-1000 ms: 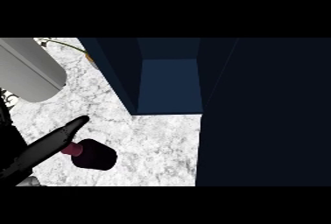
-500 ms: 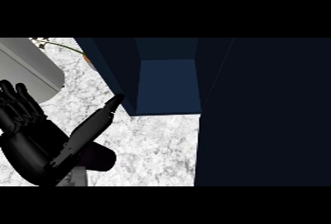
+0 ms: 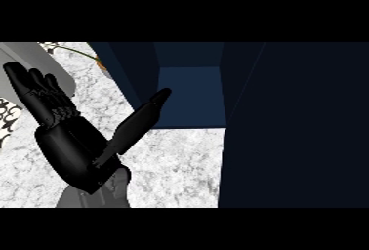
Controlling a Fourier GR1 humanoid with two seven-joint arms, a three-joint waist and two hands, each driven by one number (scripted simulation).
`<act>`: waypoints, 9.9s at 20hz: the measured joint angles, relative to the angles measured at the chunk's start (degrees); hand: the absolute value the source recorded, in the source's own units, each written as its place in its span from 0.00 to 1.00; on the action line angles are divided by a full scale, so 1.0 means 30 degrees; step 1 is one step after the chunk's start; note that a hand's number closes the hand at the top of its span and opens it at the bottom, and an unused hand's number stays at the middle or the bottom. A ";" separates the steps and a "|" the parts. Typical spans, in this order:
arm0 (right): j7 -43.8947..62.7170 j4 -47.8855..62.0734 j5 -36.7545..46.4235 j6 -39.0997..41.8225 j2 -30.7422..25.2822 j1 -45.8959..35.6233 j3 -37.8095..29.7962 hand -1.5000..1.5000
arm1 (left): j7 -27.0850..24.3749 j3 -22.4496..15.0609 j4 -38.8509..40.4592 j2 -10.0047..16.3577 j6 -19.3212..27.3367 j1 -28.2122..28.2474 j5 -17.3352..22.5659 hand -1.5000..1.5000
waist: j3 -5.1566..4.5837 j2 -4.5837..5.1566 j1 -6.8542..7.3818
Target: Pick up the wine, place it into the cabinet and close the cabinet
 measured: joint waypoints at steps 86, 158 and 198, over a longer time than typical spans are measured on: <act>0.0724 -0.0330 -0.0417 0.1514 -0.0606 0.0662 -0.4586 0.00 | 0.7322 -0.0778 0.1262 0.0006 0.5783 1.1494 -0.8001 0.00 | -0.0128 0.0173 0.0172; 0.0575 0.0327 -0.1283 0.2455 0.0395 0.0009 -0.3366 0.00 | 0.2240 -1.2641 -0.1301 0.8671 0.7924 0.4802 0.5918 1.00 | -0.0486 0.0263 -0.1112; 0.0681 0.0381 -0.1535 0.2095 -0.0269 -0.0411 -0.4933 0.00 | -0.0258 -1.3010 -0.1147 0.8078 0.7853 -0.3783 1.3994 1.00 | -0.0235 0.0619 -0.1006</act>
